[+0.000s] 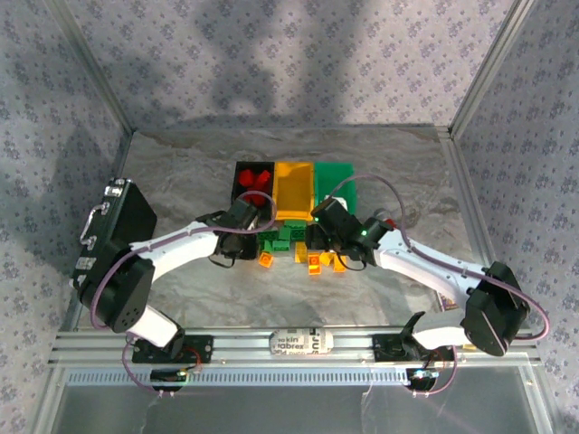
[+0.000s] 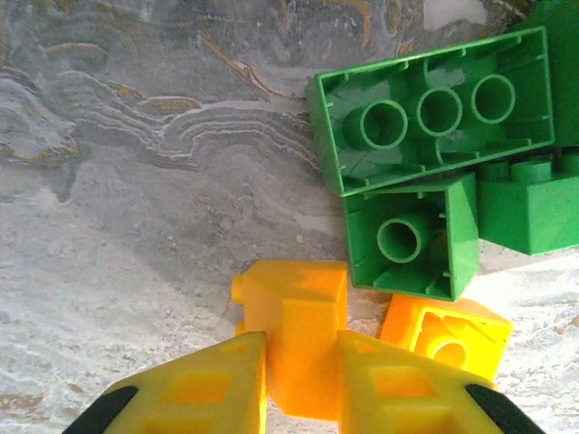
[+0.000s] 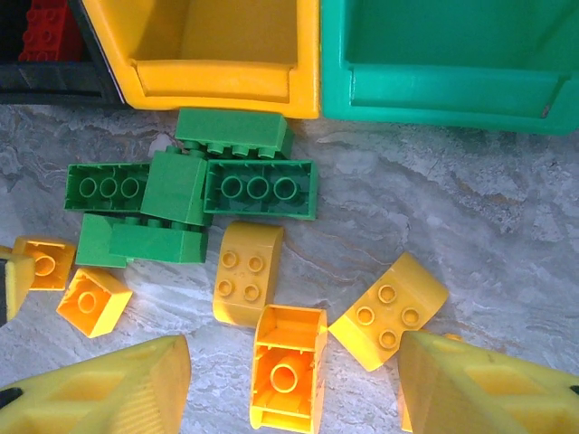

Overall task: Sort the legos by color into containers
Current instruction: Pick up the lego from the center of the table, then place the lego in the container.

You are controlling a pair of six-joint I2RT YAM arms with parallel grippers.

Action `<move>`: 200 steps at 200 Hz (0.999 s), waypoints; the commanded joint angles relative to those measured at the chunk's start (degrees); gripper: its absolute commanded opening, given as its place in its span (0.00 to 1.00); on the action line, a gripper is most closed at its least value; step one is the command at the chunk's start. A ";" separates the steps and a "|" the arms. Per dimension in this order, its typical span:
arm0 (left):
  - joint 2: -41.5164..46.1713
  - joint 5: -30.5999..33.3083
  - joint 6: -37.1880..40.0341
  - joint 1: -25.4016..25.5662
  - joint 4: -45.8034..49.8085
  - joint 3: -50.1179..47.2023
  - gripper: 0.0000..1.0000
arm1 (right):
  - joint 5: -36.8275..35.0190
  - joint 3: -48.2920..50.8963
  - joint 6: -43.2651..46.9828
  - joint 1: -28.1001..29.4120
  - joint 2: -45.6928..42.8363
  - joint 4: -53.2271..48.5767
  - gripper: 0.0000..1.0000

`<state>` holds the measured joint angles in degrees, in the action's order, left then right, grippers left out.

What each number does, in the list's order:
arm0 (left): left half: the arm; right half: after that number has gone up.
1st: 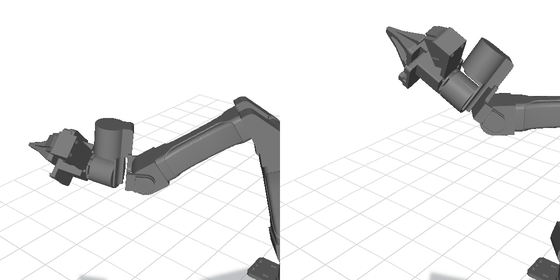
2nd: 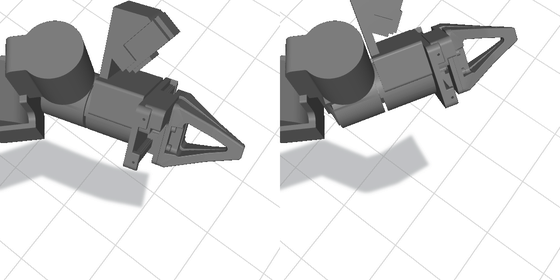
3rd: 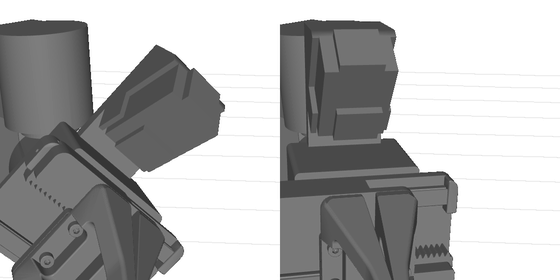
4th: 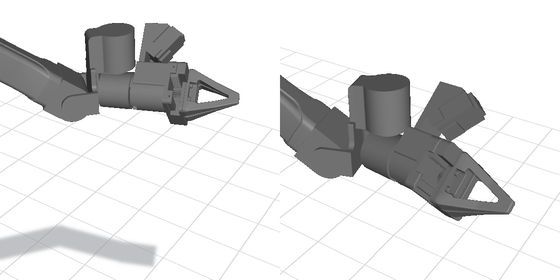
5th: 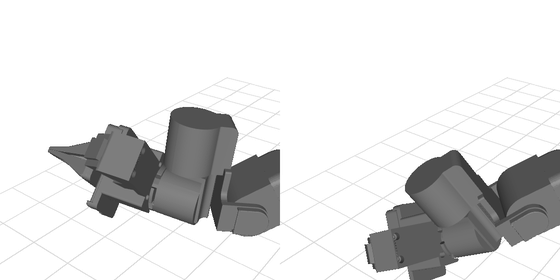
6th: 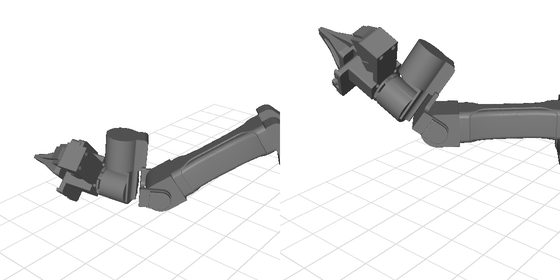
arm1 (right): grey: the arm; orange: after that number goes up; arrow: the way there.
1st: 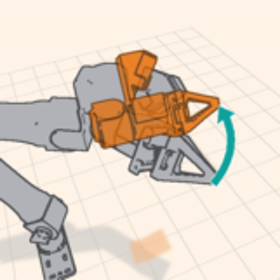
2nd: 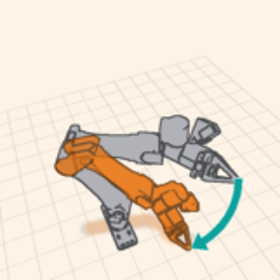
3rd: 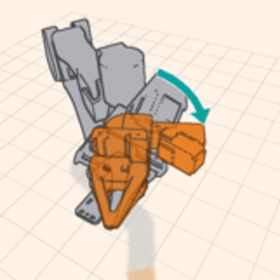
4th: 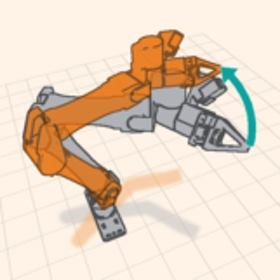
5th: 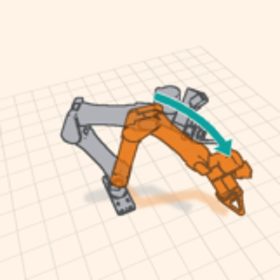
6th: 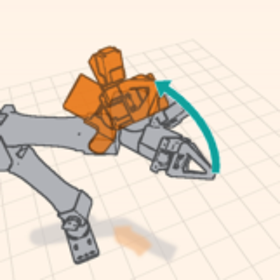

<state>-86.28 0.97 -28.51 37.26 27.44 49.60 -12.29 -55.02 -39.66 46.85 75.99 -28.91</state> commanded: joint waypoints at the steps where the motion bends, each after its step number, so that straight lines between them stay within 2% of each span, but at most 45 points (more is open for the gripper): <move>1: 4.79 1.93 0.04 1.06 3.86 2.44 0.24 | -2.60 0.68 -1.08 -0.09 -2.56 -1.85 0.64; 26: 8.16 2.02 0.60 1.06 4.55 5.68 0.24 | -2.89 2.47 -1.64 -0.70 -4.17 -1.92 0.63; 51: 7.31 1.66 1.83 1.06 3.87 10.18 0.24 | -2.83 3.89 -2.29 -1.12 -5.64 -1.67 0.63; 141: -12.67 -0.36 6.01 0.82 3.50 34.47 0.22 | -3.88 7.64 -3.82 -1.50 -13.64 -4.48 0.62; 149: -14.64 -0.36 6.31 0.43 3.38 36.13 0.26 | -3.91 8.05 -3.98 -1.59 -14.59 -4.70 0.62; 159: -16.42 -0.59 7.01 0.03 2.13 37.12 0.37 | -4.06 8.69 -4.26 -1.69 -15.90 -4.77 0.62; 165: -17.08 -0.95 8.04 0.05 0.59 37.06 0.49 | -4.07 9.03 -4.37 -1.82 -16.61 -4.77 0.62; 170: -17.47 -0.90 8.42 0.09 -0.45 36.81 0.68 | -3.99 9.34 -4.56 -1.84 -17.21 -4.82 0.62; 175: -17.74 -0.41 8.35 0.13 -0.69 36.84 0.75 | -3.97 9.48 -4.57 -1.91 -17.77 -4.84 0.62; 200: -15.42 0.78 7.65 0.59 -2.31 33.09 0.79 | -4.18 10.76 -4.94 -2.03 -20.17 -5.28 0.62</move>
<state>-103.81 0.91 -22.02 37.82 27.99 84.82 -14.74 -45.74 -43.13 45.12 58.15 -32.03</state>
